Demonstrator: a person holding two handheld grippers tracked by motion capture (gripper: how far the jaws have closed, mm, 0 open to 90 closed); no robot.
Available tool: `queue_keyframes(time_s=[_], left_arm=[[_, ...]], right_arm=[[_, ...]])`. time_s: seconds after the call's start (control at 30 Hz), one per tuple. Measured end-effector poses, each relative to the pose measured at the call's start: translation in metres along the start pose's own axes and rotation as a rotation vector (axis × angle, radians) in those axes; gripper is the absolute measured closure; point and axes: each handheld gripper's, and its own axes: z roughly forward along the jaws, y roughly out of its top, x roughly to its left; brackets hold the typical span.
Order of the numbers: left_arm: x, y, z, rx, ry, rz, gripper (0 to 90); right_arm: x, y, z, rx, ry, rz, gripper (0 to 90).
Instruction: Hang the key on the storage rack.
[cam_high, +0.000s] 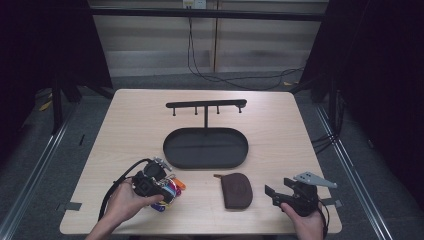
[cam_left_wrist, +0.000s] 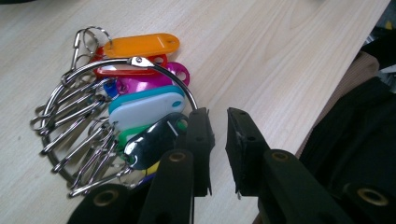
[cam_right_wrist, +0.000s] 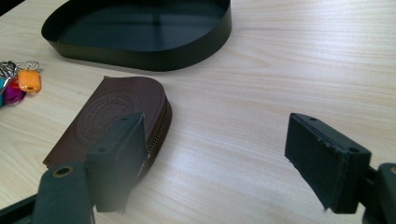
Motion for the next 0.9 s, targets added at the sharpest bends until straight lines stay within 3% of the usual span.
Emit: queue_keyframes(time_s=[0.23, 0.33, 0.43, 0.73, 0.9], left_arm=[[-0.002, 0.009, 0.01, 0.067, 0.002, 0.009, 86.0], [-0.002, 0.013, 0.015, 0.095, 0.017, 0.011, 85.3], [-0.001, 0.016, 0.016, 0.092, 0.01, 0.004, 82.5], [-0.001, 0.022, 0.026, 0.169, 0.039, 0.012, 83.2], [-0.001, 0.023, 0.028, 0.185, 0.04, 0.008, 83.8]], right_arm=[[0.0, 0.0, 0.001, 0.005, -0.003, 0.0, 20.6], [0.0, 0.0, 0.001, 0.006, -0.003, 0.001, 20.6], [0.0, 0.0, 0.001, 0.007, -0.003, 0.0, 20.5], [0.0, 0.0, 0.002, 0.012, -0.001, -0.002, 20.6], [0.0, 0.0, 0.002, 0.011, -0.001, -0.003, 20.4]])
